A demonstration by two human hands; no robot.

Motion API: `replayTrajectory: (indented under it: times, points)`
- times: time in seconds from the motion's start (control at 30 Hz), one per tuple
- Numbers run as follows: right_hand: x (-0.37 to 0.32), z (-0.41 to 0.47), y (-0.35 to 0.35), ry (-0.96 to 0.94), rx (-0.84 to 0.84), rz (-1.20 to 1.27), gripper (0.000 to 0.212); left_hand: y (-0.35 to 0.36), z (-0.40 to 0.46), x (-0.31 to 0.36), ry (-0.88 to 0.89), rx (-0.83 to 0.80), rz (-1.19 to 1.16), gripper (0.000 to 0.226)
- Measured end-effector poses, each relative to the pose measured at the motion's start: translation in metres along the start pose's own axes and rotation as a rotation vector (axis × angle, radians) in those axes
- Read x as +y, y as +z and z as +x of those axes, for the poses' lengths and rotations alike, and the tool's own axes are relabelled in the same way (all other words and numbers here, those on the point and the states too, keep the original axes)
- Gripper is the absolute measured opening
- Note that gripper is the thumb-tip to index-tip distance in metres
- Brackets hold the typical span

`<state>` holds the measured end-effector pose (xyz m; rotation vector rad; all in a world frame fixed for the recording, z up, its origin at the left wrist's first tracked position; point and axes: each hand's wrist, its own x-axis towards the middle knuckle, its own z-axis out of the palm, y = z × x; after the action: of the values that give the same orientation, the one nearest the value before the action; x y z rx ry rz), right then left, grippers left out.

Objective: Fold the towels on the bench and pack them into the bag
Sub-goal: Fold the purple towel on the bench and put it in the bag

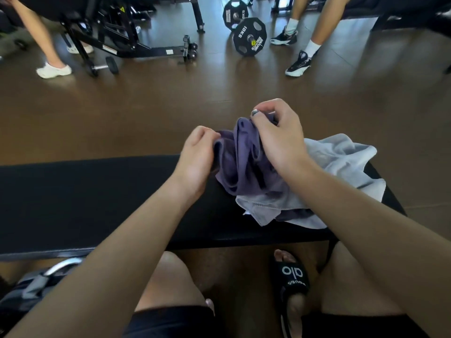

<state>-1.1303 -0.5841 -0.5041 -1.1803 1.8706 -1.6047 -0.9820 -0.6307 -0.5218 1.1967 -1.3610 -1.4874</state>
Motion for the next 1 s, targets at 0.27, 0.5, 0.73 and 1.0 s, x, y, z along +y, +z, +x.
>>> replayTrajectory:
  times: [0.27,0.5,0.73,1.0]
  points:
    - [-0.005,0.021,0.021,0.096,-0.09,-0.071,0.014,-0.093,0.018,0.039,-0.055,0.388,-0.239,0.02]
    - [0.004,0.025,0.043,-0.012,-0.32,-0.708,0.035,-0.192,0.013,0.017,-0.123,0.6,0.451,0.039]
    - [0.012,-0.021,0.1,-0.447,-0.64,-1.023,0.053,-0.192,-0.021,-0.034,-0.12,0.192,1.44,0.094]
    - [0.033,-0.034,0.13,-0.35,-0.59,-1.112,0.043,-0.177,-0.016,-0.069,0.133,0.11,1.671,0.051]
